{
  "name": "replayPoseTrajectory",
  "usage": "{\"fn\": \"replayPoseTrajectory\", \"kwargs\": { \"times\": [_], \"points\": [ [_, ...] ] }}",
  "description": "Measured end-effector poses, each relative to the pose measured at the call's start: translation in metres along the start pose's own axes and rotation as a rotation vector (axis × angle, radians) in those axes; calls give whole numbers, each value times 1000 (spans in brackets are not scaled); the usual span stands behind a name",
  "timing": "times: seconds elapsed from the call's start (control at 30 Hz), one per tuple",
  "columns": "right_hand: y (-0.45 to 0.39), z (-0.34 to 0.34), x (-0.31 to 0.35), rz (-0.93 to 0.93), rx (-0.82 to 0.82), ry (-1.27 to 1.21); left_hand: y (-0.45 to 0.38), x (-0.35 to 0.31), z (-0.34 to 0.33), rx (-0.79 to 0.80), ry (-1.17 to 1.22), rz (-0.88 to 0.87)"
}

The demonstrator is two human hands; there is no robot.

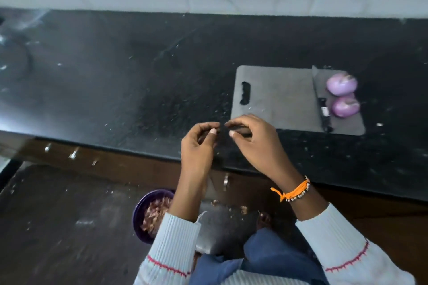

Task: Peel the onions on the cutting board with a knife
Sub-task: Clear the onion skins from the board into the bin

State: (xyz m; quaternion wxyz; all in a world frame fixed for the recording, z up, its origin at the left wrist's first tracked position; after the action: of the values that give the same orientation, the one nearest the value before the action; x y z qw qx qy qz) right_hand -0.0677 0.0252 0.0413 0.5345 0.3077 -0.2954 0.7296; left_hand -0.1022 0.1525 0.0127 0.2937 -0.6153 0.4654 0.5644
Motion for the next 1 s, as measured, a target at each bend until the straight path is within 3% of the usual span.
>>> {"fn": "replayPoseTrajectory", "kwargs": {
  "times": [0.37,0.63,0.83,1.0],
  "points": [
    [-19,113,-97,-68,-107,117,-15,32,-148,184,-75,47],
    [-13,178,-147,-93,-440,361,-38,45,-230,313,-301,-74],
    [-17,169,-181,-178,-290,388,-63,42,-297,523,-655,-348],
    [-18,162,-188,-219,-316,403,-79,58,-330,675,-811,-302]
  ]
}}
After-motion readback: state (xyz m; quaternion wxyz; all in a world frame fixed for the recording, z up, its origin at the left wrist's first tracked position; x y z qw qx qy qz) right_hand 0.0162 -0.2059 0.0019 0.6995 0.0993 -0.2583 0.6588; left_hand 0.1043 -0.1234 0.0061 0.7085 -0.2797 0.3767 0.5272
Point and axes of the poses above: each hand's wrist, its own y-axis away from the middle knuckle, its own z-axis out of the back of the hand, x = y × z, the point moved 6 cm from there along -y, towards the middle knuckle, and after that the axes turned 10 degrees about y, right-handed, at the moved point
